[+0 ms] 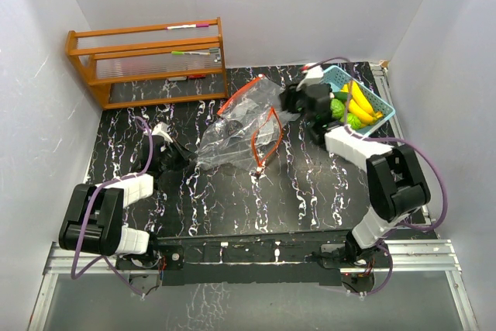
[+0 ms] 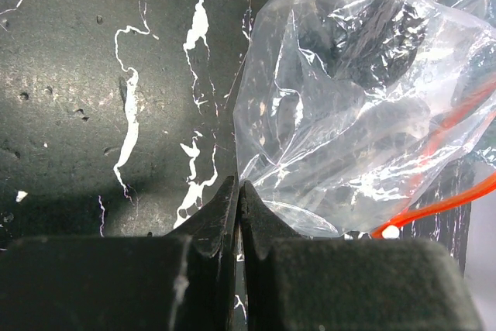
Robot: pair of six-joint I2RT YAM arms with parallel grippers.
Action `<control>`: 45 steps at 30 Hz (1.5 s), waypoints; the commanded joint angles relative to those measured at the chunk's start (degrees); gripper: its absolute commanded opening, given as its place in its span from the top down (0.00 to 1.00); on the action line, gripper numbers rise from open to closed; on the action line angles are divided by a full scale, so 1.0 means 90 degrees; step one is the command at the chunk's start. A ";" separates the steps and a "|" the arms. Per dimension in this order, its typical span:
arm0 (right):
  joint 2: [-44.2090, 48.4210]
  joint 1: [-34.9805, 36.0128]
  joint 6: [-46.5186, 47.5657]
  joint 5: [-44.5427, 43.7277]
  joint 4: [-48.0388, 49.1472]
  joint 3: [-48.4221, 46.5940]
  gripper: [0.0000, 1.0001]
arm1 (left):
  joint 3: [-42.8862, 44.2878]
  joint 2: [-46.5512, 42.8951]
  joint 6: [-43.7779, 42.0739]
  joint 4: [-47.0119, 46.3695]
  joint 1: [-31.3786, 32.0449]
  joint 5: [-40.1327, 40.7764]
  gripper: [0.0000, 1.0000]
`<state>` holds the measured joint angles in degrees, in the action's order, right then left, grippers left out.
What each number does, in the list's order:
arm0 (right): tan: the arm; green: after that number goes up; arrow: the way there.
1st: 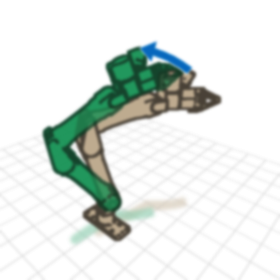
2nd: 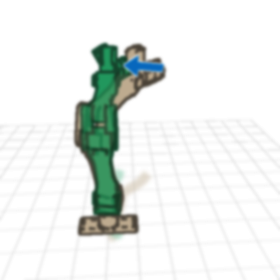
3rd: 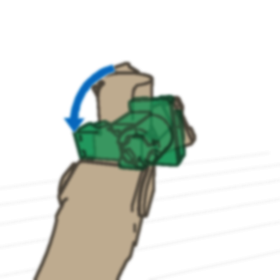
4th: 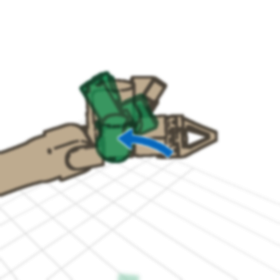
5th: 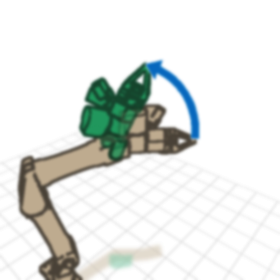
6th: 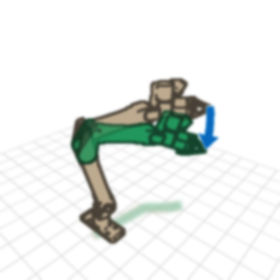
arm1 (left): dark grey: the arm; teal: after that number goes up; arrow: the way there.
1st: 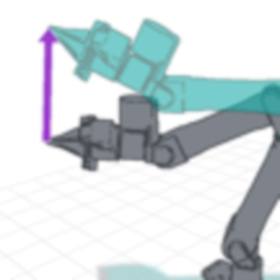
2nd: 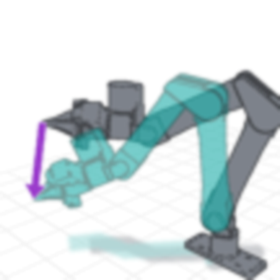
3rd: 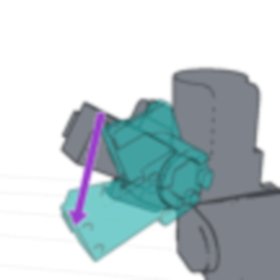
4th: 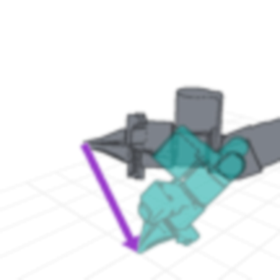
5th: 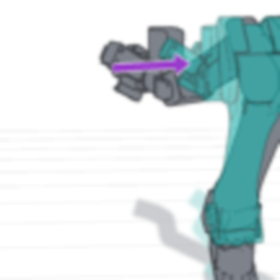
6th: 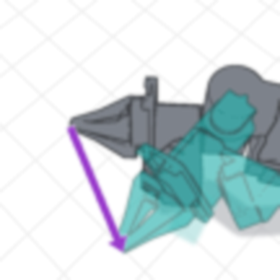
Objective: Open the zip-top bag and remove the fake food
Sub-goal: Pick up the fake vegetable from the zipper food storage bag.
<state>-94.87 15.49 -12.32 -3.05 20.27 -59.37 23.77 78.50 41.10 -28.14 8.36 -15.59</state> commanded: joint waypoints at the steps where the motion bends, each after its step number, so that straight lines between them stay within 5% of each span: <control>1: 0.0305 0.0902 0.0146 0.0200 0.0699 0.0625 0.57 | 0.0152 -0.0045 -0.0061 0.0007 -0.0025 -0.0126 1.00; 24: 0.0604 0.1477 -0.0355 0.0617 0.0842 0.1704 0.75 | 0.0170 -0.0096 -0.0190 -0.0090 -0.0018 -0.0344 1.00; 36: 0.2141 0.1540 -0.0636 0.0599 0.0868 0.2729 0.80 | 0.0119 -0.0155 -0.0179 -0.0050 -0.0016 -0.0324 1.00; 45: 0.1128 0.1551 -0.0504 0.0712 0.1094 0.2574 0.80 | 0.0122 -0.0167 -0.0139 -0.0125 -0.0025 -0.0487 1.00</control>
<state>-80.55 29.15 -17.89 3.07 26.35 -33.82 23.77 78.39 40.10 -28.53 8.36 -18.35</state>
